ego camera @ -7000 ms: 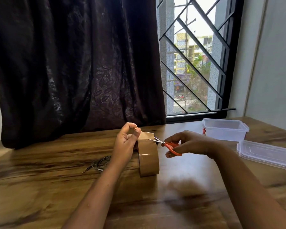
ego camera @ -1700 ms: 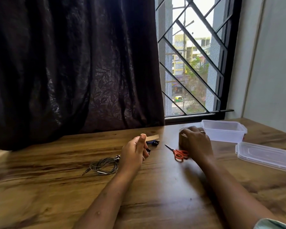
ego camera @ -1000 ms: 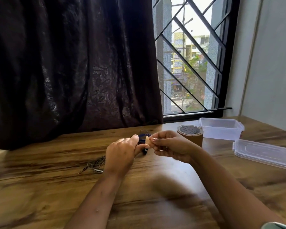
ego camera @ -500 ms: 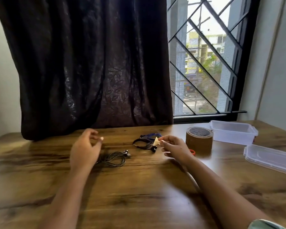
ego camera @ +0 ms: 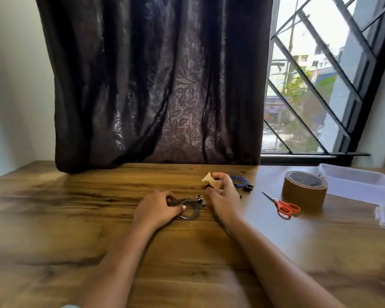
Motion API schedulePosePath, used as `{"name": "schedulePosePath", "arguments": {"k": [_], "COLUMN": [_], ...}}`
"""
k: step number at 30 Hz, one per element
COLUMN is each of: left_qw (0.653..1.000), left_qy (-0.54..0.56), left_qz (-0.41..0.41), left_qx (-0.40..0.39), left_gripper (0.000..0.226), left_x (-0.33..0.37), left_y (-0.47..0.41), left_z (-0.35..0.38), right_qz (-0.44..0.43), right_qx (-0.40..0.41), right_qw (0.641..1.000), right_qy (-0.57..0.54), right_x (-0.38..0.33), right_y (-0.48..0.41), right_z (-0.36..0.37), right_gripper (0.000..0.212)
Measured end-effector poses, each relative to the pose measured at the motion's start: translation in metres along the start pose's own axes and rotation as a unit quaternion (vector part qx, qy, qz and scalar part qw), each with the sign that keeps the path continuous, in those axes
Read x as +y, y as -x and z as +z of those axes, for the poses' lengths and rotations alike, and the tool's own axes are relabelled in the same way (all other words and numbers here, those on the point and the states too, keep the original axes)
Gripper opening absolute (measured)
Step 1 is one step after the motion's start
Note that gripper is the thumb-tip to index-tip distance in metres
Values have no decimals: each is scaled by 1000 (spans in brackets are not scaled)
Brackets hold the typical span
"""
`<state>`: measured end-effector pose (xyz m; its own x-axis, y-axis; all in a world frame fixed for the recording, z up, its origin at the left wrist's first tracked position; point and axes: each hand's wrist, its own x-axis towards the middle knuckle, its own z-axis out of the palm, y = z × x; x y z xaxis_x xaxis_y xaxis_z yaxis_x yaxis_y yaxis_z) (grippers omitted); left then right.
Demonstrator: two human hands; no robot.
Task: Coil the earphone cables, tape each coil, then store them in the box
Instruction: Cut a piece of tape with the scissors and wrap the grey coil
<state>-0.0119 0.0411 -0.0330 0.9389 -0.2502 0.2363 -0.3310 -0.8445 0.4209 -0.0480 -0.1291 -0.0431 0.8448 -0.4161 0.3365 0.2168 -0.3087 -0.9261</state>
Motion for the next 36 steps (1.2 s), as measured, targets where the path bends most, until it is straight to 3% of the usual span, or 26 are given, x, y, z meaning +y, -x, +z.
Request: {"name": "schedulePosePath", "arguments": {"k": [6,11,17,21,24,27,30,36], "left_qw": [997,999,1000,998,998,984,960,825], "left_qy": [74,14,2,-56,48,173,277,564], "left_qz": [-15,-13,-24,16,34,43,34,-22], "left_qx": [-4,28,13,31,27,9,-7,-40], "left_gripper": [53,27,6,21,5,9,10,18], "left_x": [3,2,4,8,8,10,18,31], "left_y": [-1,-3,-5,-2,-2,-2,3,6], "left_z": [2,8,11,19,19,15,9,1], "right_qz": [-62,-79,-110,-144,-159,-170,-170,-187], "right_qx": [-85,-106,-121,-129,-127,-114,-110,-118], "right_qw": [992,985,979,976,977,979,979,974], "right_qy": [75,106,122,103,64,25,21,57], "right_x": [5,9,7,3,1,4,7,12], "right_y": [-1,-3,-1,2,4,3,1,-3], "right_z": [9,10,7,8,9,13,14,13], "right_gripper": [42,46,65,72,65,51,51,65]}}
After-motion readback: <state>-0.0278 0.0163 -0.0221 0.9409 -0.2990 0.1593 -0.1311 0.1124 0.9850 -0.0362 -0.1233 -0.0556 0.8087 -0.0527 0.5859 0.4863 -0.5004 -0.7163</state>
